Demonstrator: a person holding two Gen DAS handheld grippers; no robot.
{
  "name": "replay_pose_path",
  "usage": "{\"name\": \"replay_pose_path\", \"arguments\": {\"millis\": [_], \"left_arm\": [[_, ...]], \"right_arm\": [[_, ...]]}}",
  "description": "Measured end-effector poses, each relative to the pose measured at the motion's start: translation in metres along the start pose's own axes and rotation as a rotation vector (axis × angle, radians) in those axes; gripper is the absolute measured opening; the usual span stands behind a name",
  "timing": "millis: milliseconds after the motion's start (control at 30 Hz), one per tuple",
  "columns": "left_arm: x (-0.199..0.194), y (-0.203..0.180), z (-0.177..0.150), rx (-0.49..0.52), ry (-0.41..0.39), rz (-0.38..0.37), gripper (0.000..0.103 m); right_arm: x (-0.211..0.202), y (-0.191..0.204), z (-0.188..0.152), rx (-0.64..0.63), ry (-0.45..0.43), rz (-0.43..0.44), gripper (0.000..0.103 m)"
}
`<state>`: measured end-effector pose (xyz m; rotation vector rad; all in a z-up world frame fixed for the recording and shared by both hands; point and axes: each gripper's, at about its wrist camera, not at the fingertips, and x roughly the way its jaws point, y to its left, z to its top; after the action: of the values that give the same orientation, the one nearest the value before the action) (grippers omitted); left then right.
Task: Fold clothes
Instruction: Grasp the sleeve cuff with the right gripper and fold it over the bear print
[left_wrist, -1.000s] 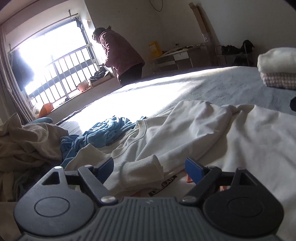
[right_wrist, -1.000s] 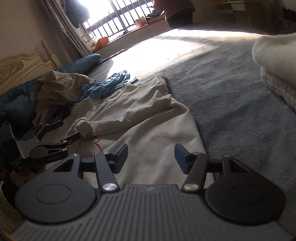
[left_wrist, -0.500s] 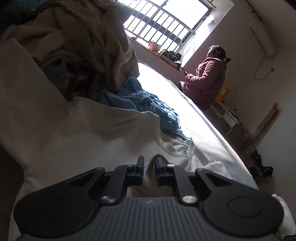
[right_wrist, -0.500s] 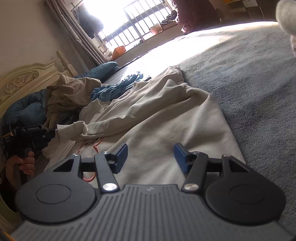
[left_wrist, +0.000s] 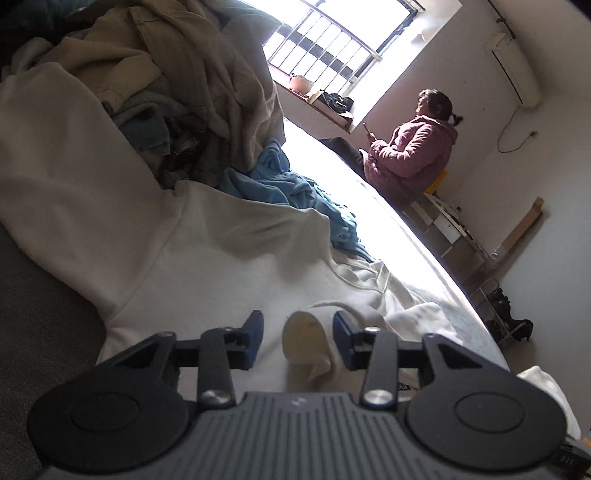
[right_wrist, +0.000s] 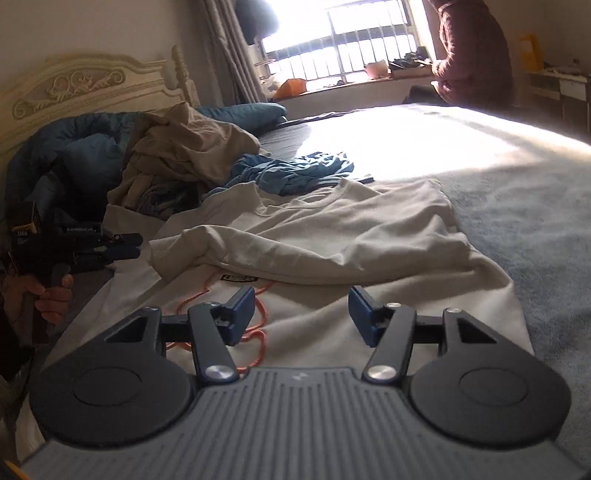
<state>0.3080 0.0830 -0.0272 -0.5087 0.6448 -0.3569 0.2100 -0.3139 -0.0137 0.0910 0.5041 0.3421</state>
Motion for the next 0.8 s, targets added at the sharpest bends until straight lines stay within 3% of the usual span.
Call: {"name": "replay_pose_path", "arguments": {"millis": [67, 233, 333, 433, 500, 600, 733, 800], "left_arm": [[0.006, -0.006, -0.003, 0.018, -0.002, 0.017, 0.067], [0.031, 0.001, 0.002, -0.071, 0.024, -0.025, 0.062], [0.042, 0.012, 0.006, -0.136, 0.046, -0.049, 0.058], [0.048, 0.021, 0.007, -0.173, 0.057, -0.073, 0.057], [0.046, 0.024, 0.007, -0.162, 0.056, -0.092, 0.057], [0.036, 0.026, 0.006, -0.090, 0.051, -0.131, 0.063], [0.023, 0.024, 0.003, 0.023, 0.041, -0.140, 0.067], [0.022, 0.023, 0.002, 0.033, 0.062, -0.149, 0.067]], "right_arm": [[0.017, 0.042, 0.014, -0.204, -0.010, 0.006, 0.056], [0.094, 0.118, 0.019, -0.669, 0.027, -0.013, 0.048], [0.138, 0.137, 0.008, -0.855, 0.079, -0.065, 0.034], [0.167, 0.138, 0.002, -0.948, 0.119, -0.101, 0.023], [0.173, 0.135, 0.006, -0.943, 0.128, -0.116, 0.010], [0.169, 0.128, 0.016, -0.872, 0.121, -0.105, 0.006], [0.145, 0.099, 0.047, -0.548, 0.123, 0.033, 0.005], [0.134, 0.080, 0.058, -0.389, 0.127, 0.099, 0.005]]}}
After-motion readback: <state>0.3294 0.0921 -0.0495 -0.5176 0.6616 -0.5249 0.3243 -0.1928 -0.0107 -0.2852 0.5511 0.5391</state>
